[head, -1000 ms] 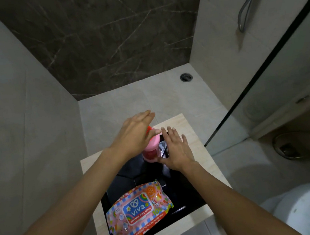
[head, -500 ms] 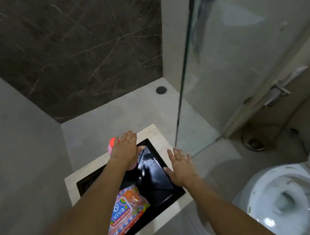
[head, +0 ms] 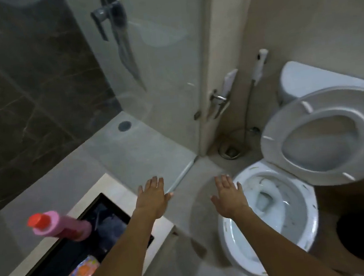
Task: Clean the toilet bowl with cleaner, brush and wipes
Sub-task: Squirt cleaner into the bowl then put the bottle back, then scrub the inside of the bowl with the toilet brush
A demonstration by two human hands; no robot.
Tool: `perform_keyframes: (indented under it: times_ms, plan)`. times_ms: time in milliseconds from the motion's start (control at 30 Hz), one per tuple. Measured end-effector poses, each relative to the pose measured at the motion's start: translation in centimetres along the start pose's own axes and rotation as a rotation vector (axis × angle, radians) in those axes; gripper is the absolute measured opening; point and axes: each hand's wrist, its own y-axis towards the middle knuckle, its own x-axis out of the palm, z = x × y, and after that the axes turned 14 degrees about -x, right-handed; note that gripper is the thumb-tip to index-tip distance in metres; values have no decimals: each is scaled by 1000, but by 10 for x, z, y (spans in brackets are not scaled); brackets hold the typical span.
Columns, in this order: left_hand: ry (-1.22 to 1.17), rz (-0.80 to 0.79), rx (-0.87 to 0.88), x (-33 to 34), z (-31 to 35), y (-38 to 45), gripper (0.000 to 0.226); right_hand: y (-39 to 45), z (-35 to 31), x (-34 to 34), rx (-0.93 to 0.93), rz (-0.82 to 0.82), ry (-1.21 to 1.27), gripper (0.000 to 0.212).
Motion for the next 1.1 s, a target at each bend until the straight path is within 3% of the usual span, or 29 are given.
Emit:
perform_keyframes:
  times_ms: [500,833,1100]
  plan:
    - [37,110,411,-77,265,-32,67,-138,194,-82,402,189,130,68]
    - [156,54,665,-86,349,-61,66,-227,224,-80,715,278,257,66]
    - [322,155,953,-82,412,-75,66,-261,221,-46,952,325,383,64]
